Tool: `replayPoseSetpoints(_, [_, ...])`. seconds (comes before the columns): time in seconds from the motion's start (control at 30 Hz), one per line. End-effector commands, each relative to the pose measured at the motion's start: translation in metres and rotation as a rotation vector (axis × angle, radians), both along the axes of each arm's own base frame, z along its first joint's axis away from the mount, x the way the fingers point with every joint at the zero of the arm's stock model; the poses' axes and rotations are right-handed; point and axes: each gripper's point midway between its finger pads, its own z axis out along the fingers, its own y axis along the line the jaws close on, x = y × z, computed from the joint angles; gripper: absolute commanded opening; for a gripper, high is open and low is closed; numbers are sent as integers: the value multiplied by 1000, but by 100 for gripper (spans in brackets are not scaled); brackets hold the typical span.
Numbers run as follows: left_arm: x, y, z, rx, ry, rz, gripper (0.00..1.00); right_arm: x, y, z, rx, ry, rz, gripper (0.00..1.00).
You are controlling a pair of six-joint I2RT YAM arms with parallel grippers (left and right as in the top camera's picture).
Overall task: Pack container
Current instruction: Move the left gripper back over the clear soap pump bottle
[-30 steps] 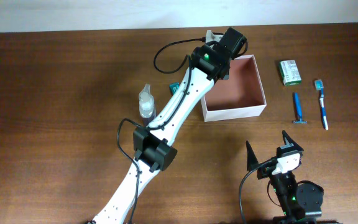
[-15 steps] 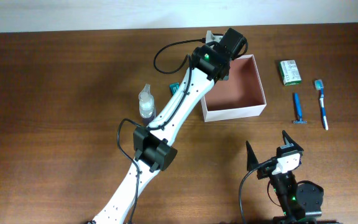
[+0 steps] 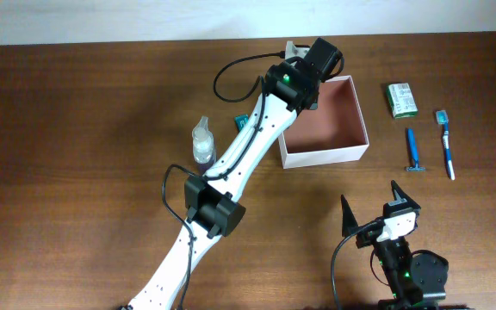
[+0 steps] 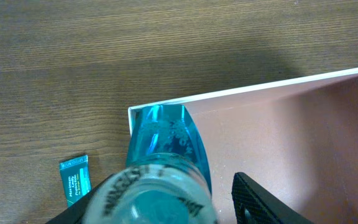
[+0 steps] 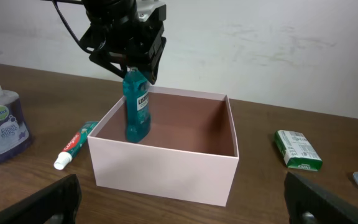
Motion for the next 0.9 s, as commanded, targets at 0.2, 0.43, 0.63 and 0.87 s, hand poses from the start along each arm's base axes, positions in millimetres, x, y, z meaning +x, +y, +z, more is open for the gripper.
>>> replayPoseSetpoints(0.2, [17, 5, 34, -22, -101, -22, 67, 0, 1, -3, 3, 8, 1, 99])
replayPoseSetpoints(0.43, [22, 5, 94, -117, -193, -96, 75, 0, 1, -3, 3, 8, 1, 99])
replayPoseSetpoints(0.63, [16, 47, 164, -76, -284, -116, 78, 0, 1, -3, 3, 8, 1, 99])
replayPoseSetpoints(0.87, [-9, 138, 207, -24, -238, -5, 94, 0, 1, -3, 3, 8, 1, 99])
